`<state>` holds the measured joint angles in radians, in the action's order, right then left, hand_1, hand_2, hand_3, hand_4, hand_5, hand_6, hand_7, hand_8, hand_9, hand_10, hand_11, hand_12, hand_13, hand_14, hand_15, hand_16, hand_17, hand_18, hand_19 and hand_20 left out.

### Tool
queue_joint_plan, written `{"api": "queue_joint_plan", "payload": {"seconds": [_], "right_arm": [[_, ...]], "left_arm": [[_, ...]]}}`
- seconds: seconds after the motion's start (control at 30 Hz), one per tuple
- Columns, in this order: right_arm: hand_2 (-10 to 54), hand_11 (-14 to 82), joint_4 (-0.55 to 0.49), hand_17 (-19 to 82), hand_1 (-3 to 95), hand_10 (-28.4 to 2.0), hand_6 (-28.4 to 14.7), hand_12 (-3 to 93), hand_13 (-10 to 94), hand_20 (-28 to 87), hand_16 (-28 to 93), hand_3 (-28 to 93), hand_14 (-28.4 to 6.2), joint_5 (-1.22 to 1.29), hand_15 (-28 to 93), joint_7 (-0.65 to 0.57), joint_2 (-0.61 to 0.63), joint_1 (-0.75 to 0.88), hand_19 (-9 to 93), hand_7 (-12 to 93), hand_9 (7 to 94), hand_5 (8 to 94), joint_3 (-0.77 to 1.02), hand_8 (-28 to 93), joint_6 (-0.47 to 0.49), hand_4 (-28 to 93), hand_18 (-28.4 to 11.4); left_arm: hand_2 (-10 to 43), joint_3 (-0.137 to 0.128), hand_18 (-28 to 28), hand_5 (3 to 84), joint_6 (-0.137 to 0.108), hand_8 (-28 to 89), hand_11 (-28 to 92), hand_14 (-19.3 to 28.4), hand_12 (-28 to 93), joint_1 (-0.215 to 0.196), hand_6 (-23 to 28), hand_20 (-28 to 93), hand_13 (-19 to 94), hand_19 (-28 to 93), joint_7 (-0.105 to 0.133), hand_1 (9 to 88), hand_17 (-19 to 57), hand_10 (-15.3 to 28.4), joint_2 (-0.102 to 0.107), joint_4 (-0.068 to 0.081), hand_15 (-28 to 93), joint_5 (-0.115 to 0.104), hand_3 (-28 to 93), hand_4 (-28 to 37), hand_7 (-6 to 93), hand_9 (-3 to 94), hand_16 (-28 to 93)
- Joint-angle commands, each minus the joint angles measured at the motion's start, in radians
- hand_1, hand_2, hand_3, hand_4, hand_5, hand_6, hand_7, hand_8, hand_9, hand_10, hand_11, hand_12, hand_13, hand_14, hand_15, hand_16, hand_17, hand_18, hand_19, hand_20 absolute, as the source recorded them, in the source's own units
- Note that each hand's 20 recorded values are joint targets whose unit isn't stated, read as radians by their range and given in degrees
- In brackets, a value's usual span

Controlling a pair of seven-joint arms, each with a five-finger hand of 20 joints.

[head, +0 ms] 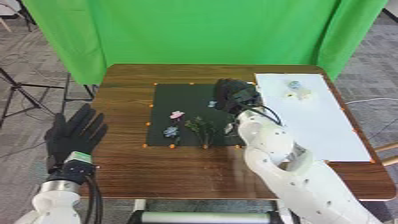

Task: Arrange flowers

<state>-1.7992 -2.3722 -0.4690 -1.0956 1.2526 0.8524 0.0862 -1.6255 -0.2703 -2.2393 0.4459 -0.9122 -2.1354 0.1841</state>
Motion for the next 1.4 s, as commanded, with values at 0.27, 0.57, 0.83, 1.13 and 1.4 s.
{"api": "queue_joint_plan", "payload": {"seconds": [0.27,0.57,0.83,1.13,1.4], "right_arm": [[-9.5,11.1,0.114,39,60.9,-7.9,-0.8,43.4,72,41,44,71,-6.0,0.004,57,-0.018,-0.107,-0.051,90,37,86.6,73.6,-0.079,6,-0.002,-28,-22.1],[-9.5,11.0,0.070,39,60.8,-7.7,-0.7,42.9,72,41,44,70,-6.3,-0.031,57,-0.024,-0.110,-0.037,90,37,86.3,73.1,-0.095,6,-0.025,-28,-22.1],[-8.7,9.7,0.075,39,59.7,-7.9,-1.1,41.2,72,41,43,71,-6.7,-0.042,58,-0.033,-0.122,-0.023,90,35,84.9,71.7,-0.107,4,-0.025,-28,-22.1],[-7.4,8.2,0.093,39,59.2,-8.8,-1.9,38.4,70,41,42,72,-6.6,-0.059,58,-0.036,-0.127,-0.008,90,28,82.3,69.2,-0.103,1,-0.017,-28,-22.0],[-9.4,9.5,0.085,38,58.9,-10.3,-2.3,27.9,70,38,42,73,-5.2,-0.052,54,-0.041,-0.124,-0.001,87,28,73.8,66.6,-0.098,-1,-0.009,-28,-21.8]], "left_arm": [[14.9,0.022,12.1,39.0,0.008,-12,19,12.4,8,0.044,5.9,8,22,33,-0.061,26.6,-6.3,11.5,0.004,0.013,33,0.019,67,-28.3,20.3,32.8,-10],[15.6,0.023,12.1,39.2,0.006,-12,20,12.4,8,0.045,5.9,8,22,33,-0.063,26.1,-6.2,11.5,0.001,0.012,34,-0.001,68,-28.3,20.5,32.9,-10],[15.9,0.031,12.0,39.5,0.006,-12,20,12.5,8,0.078,5.9,8,22,33,-0.093,25.9,-6.2,11.6,0.000,0.025,34,0.007,68,-28.3,20.7,32.9,-11],[16.1,0.022,12.0,39.5,0.008,-12,20,12.5,8,0.076,6.0,8,22,33,-0.104,25.8,-6.1,11.6,-0.001,0.028,34,0.011,68,-28.3,20.8,32.9,-11],[16.1,0.020,12.0,39.5,0.007,-12,20,12.4,8,0.064,6.0,8,22,33,-0.087,25.8,-6.2,11.5,0.001,0.023,34,0.005,68,-28.3,20.7,32.6,-11]]}}
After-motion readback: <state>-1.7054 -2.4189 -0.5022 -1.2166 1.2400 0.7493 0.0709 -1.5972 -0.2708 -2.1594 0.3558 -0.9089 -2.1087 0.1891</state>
